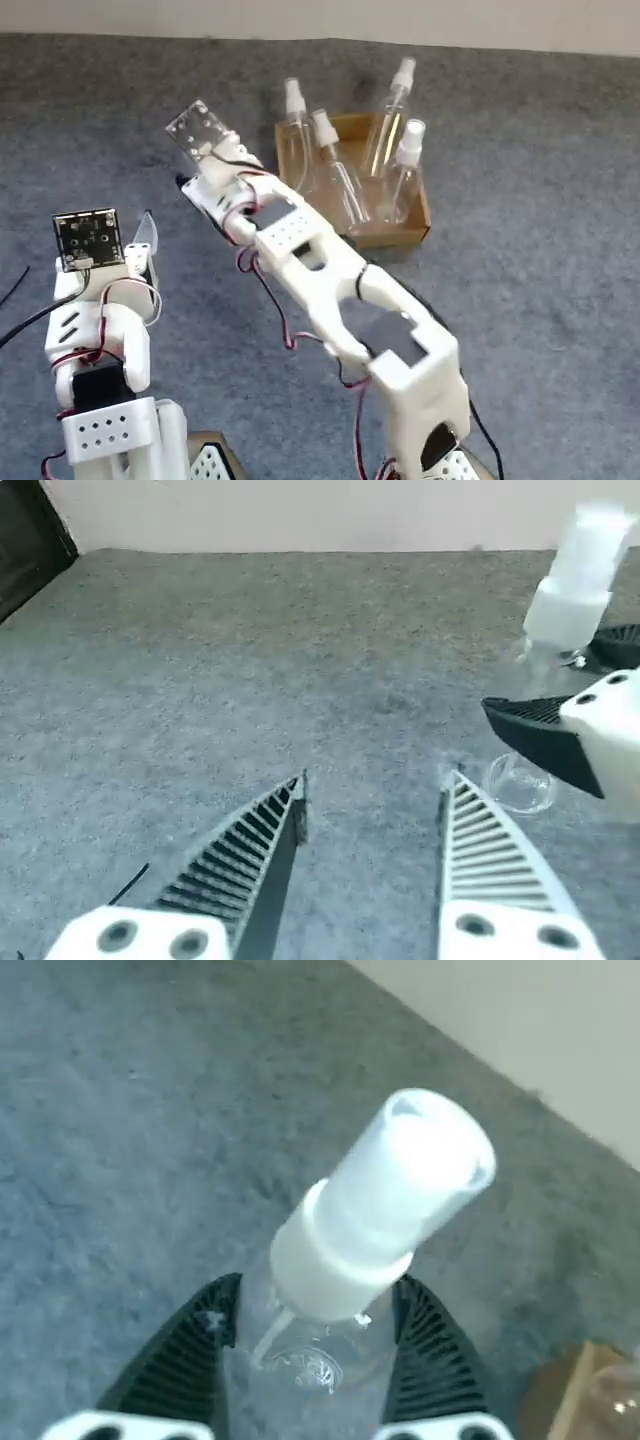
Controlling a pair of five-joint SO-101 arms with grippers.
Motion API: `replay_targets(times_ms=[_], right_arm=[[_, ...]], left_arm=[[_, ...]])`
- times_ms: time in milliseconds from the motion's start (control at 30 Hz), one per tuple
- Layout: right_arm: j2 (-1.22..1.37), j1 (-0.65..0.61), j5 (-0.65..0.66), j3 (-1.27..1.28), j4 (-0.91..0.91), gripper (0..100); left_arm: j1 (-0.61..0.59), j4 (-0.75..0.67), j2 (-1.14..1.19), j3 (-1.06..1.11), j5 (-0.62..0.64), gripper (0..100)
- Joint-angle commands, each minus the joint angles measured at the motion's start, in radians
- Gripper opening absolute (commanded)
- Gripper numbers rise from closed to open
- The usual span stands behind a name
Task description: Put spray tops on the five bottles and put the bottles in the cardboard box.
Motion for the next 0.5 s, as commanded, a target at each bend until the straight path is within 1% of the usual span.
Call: replay_targets(times_ms=[0, 67, 133, 300, 467], right_arm=[[0.054, -0.005, 0.002, -0.209, 0.105, 1.0], [0.061, -0.007, 0.005, -0.232, 0.11, 1.2], [0.062, -0.013, 0.006, -0.231, 0.111, 3.6], [0.058, -0.042, 0.006, -0.197, 0.162, 17.6], [0.058, -0.053, 0.006, -0.196, 0.188, 19.8]], left_arm=[[-0.012, -0.029, -0.012, -0.036, 0.008, 19], [-0.012, -0.029, -0.012, -0.036, 0.008, 19], [-0.012, -0.029, -0.012, -0.036, 0.008, 19], [-0.012, -0.029, -0.012, -0.036, 0.008, 19], [-0.012, -0.029, -0.012, -0.035, 0.008, 19]])
